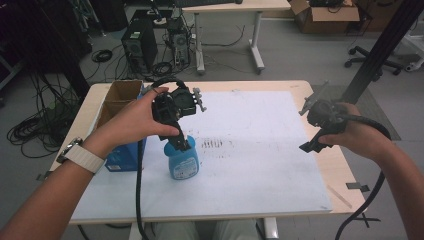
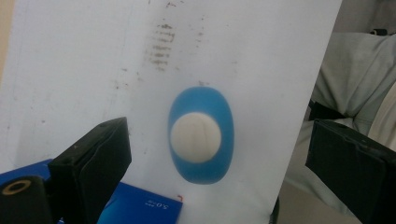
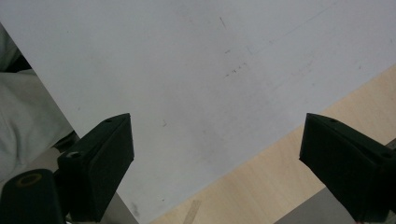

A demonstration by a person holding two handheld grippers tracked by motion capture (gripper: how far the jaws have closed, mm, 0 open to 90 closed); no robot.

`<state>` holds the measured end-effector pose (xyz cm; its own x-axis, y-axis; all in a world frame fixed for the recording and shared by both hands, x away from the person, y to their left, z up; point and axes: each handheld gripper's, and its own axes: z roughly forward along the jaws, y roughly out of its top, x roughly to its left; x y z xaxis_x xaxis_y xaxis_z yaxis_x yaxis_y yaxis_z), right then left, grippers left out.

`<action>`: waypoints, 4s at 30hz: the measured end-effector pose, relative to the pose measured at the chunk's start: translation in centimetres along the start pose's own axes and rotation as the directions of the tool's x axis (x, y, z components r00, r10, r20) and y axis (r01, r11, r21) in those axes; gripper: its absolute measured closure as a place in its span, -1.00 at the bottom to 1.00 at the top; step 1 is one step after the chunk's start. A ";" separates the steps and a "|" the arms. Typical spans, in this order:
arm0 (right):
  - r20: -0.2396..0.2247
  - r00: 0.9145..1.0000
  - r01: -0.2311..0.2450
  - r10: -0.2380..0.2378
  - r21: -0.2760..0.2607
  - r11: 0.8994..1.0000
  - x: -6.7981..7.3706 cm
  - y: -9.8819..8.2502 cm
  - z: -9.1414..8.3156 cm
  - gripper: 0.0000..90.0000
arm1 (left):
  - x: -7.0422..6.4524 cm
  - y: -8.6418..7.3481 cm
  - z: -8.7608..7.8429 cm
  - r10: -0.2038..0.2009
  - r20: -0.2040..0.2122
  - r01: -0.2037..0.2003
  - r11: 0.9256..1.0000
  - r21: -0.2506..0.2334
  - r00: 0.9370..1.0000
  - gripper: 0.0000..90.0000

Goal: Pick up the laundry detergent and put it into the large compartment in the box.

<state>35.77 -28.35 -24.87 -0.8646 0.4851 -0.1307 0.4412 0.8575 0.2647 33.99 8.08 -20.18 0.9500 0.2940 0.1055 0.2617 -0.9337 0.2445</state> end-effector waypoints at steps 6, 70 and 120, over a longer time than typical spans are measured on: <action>-0.001 1.000 -0.006 0.006 0.000 1.000 0.0 -0.3 0.2 -0.78 | 0.0 0.0 0.9 0.004 0.001 -0.004 1.000 0.009 1.000 -0.85; -0.011 1.000 -0.009 0.009 -0.007 1.000 0.0 -0.1 1.6 -0.77 | 1.3 -1.6 8.1 -0.021 0.038 0.018 0.997 0.077 0.999 -0.68; -0.017 1.000 -0.015 0.014 -0.013 1.000 -0.2 -0.5 1.8 -0.77 | 1.5 -1.7 7.5 -0.072 0.047 0.067 0.993 0.101 0.996 -0.17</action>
<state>36.11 -28.53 -26.67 -0.8622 0.4944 -0.1103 0.4506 0.8481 0.2788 36.23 8.59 -27.70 0.9355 0.3509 0.0418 0.3411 -0.9276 0.1526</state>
